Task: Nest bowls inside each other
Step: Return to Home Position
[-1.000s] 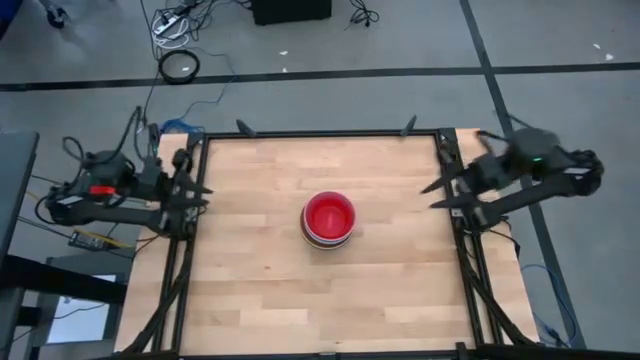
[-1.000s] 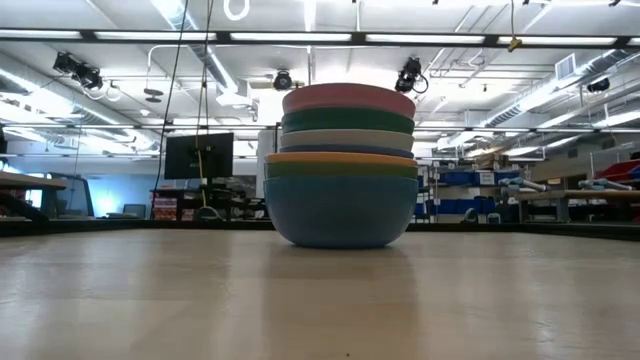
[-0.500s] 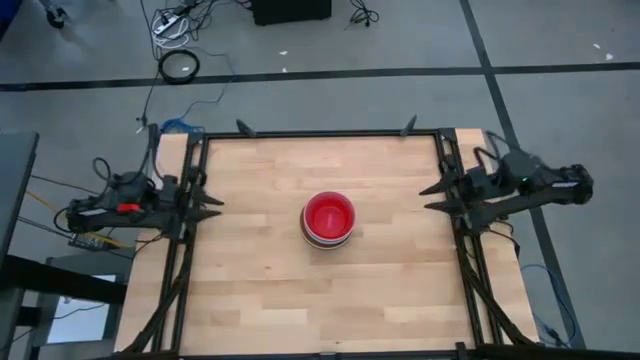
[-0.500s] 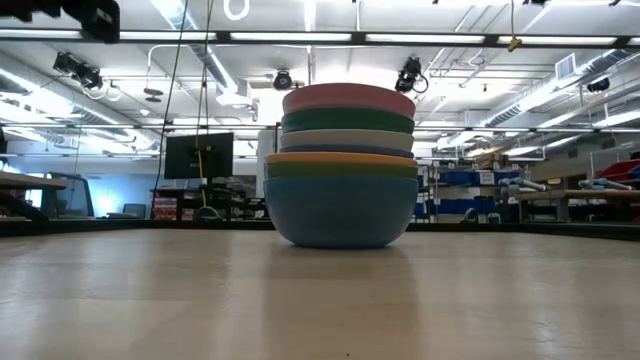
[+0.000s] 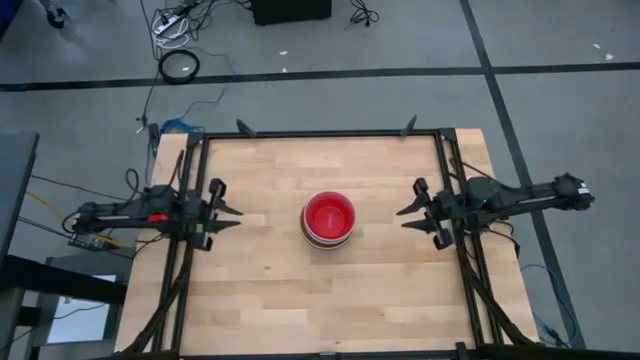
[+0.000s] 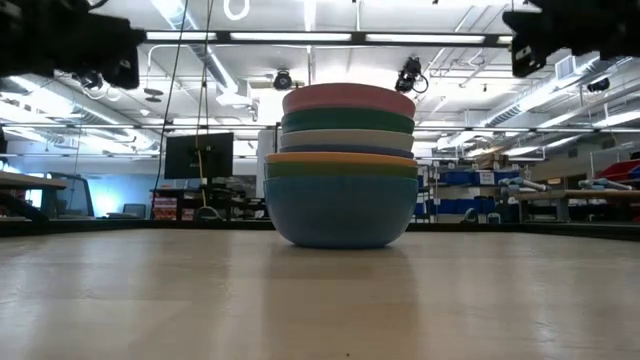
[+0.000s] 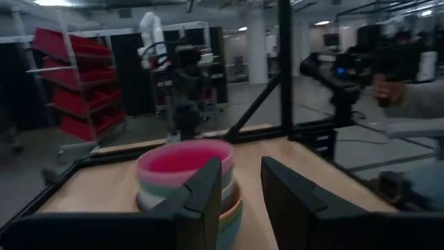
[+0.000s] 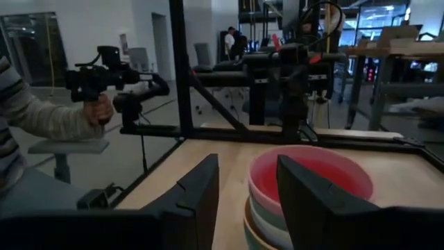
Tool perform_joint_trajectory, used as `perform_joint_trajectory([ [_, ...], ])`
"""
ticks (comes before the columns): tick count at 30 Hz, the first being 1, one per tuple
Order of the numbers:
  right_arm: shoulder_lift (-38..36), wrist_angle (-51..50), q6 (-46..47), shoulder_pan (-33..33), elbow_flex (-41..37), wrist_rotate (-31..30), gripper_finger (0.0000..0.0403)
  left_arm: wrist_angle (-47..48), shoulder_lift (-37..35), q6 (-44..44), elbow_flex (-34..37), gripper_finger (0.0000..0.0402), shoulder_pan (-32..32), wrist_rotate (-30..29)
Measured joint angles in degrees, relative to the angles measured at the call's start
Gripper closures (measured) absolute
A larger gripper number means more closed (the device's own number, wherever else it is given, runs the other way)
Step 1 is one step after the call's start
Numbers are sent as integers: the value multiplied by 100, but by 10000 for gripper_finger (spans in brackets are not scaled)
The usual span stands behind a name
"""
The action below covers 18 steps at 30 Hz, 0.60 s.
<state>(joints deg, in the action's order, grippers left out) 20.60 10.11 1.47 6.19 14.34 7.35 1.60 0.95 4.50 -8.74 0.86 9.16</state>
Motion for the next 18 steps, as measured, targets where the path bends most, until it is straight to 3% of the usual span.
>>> perform_joint_trajectory([
  [18,0,602,-174,-972,-906,28,271,-623,4,274,827,291,-11,-932],
])
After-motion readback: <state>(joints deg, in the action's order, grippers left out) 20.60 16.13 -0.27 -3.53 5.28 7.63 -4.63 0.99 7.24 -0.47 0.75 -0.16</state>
